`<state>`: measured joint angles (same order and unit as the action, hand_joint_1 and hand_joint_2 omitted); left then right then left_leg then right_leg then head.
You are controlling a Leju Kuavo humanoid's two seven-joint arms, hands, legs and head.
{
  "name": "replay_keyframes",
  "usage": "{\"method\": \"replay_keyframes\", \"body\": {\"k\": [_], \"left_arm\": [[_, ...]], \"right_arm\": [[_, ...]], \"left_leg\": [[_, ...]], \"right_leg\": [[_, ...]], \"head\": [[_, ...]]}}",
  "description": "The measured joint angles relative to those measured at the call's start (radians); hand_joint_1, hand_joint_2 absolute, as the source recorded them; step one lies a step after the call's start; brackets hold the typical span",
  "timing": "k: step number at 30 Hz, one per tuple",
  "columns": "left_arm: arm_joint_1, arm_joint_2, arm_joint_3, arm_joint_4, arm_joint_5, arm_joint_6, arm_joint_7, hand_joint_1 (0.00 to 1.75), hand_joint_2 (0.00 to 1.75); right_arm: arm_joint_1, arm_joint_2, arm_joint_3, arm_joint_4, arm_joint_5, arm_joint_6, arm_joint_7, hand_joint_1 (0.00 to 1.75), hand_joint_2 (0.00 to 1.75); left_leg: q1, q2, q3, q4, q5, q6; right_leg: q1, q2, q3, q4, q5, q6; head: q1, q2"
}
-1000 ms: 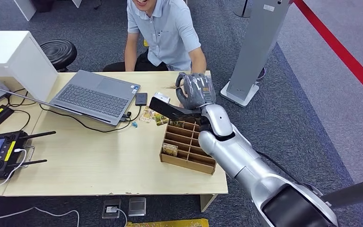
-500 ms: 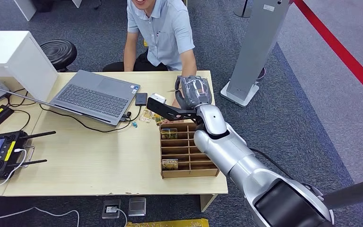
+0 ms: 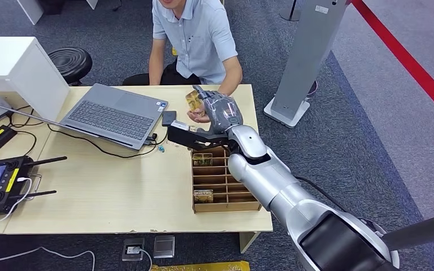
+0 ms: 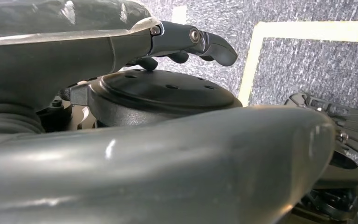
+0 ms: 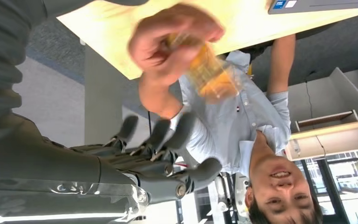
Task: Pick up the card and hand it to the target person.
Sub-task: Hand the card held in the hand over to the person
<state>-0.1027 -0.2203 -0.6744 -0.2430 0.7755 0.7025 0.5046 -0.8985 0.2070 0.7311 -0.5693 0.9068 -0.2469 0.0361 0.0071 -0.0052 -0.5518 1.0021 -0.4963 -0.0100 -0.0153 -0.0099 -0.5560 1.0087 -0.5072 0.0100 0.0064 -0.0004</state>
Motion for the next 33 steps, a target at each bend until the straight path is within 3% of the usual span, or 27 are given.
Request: {"method": "replay_keyframes", "body": {"k": [8,17,20,25,33], "left_arm": [[0.001,-0.004,0.000,0.004,0.020,-0.001,-0.013,0.00,0.00],[0.003,-0.004,0.000,0.006,0.042,0.001,-0.031,0.00,0.00],[0.002,-0.004,0.001,0.009,0.050,0.003,-0.044,0.00,0.00],[-0.003,-0.009,0.021,0.030,0.057,0.003,-0.101,0.00,0.00],[-0.024,-0.021,0.074,0.078,0.035,0.003,-0.115,0.00,0.00]], "right_arm": [[0.027,-0.044,-0.015,-0.093,-0.079,0.006,-0.013,0.00,1.75],[0.121,-0.177,-0.068,-0.392,-0.190,0.042,0.026,0.00,1.75],[0.158,-0.216,-0.088,-0.495,-0.251,0.099,0.033,0.00,1.75],[0.237,-0.280,-0.102,-0.663,-0.383,0.268,0.081,0.00,1.75],[0.346,-0.365,-0.092,-0.844,-0.432,0.406,0.143,0.00,1.75]], "left_leg": [[0.000,0.000,0.001,0.000,0.000,0.000],[0.000,0.000,0.001,0.000,0.000,0.000],[0.000,0.000,0.001,0.000,0.000,0.000],[0.000,0.000,0.001,0.000,0.000,0.000],[0.000,0.000,0.000,0.000,0.000,0.000]], "right_leg": [[0.000,0.000,0.000,0.000,0.000,0.000],[0.000,0.000,0.000,0.000,0.000,0.000],[0.000,0.000,0.000,-0.001,0.000,0.000],[0.000,0.000,0.000,-0.001,0.000,0.000],[0.000,0.000,0.000,-0.001,0.000,0.000]], "head": [[-0.001,0.000],[0.000,0.000],[0.000,0.000],[-0.001,0.000],[0.000,0.000]]}}
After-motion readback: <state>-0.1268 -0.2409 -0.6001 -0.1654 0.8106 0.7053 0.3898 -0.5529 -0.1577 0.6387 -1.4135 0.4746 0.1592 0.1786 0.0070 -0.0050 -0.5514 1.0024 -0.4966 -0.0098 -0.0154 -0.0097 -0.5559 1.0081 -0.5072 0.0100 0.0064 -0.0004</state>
